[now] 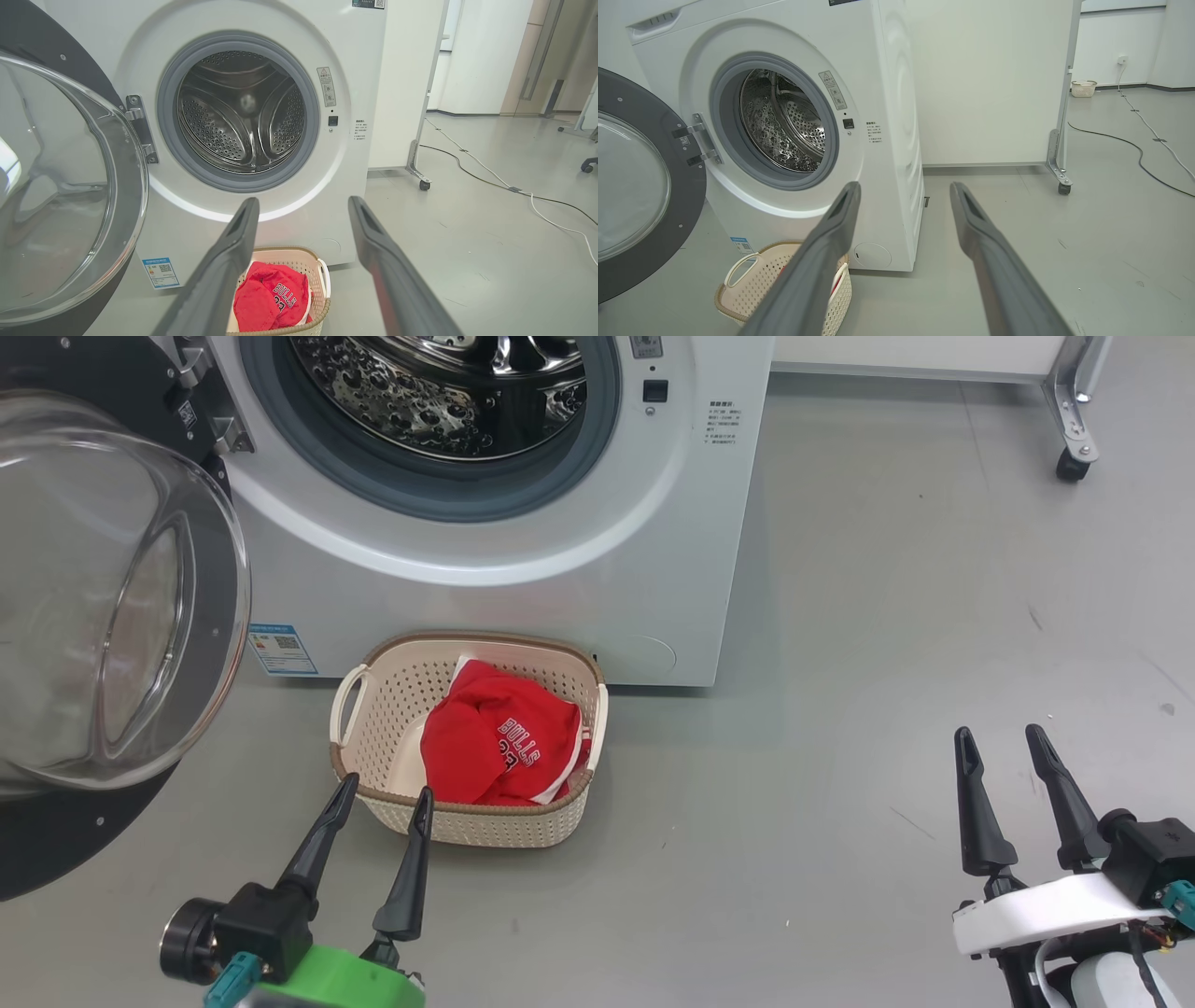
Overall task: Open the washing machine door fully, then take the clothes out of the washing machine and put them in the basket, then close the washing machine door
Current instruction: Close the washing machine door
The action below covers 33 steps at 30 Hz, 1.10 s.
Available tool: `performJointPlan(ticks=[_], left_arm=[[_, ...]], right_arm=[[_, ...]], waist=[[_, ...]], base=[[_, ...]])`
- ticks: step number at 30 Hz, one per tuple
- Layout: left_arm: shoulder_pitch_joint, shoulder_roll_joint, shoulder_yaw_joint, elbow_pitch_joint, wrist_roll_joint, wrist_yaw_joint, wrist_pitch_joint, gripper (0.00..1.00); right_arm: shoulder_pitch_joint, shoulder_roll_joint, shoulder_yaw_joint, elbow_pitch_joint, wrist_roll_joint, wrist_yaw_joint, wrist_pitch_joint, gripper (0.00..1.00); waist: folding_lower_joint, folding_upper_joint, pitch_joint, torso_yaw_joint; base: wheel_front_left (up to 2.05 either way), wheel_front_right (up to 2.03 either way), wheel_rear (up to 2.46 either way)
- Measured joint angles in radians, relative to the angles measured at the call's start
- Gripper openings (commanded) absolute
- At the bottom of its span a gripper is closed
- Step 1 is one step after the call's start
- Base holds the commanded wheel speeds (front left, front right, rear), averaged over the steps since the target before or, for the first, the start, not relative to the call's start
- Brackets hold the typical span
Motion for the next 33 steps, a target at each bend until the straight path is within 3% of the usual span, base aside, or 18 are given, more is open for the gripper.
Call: performJointPlan(ticks=[33], left_arm=[[0.002, 0.001, 0.004, -0.019, -0.009, 0.0, 0.0, 1.0]], right_arm=[[0.0, 0.0, -0.005, 0.001, 0.0, 0.0, 0.0, 1.0]], waist=[[0.0, 0.0, 0.006, 0.004]], base=[[-0.04, 0.04, 0.0]])
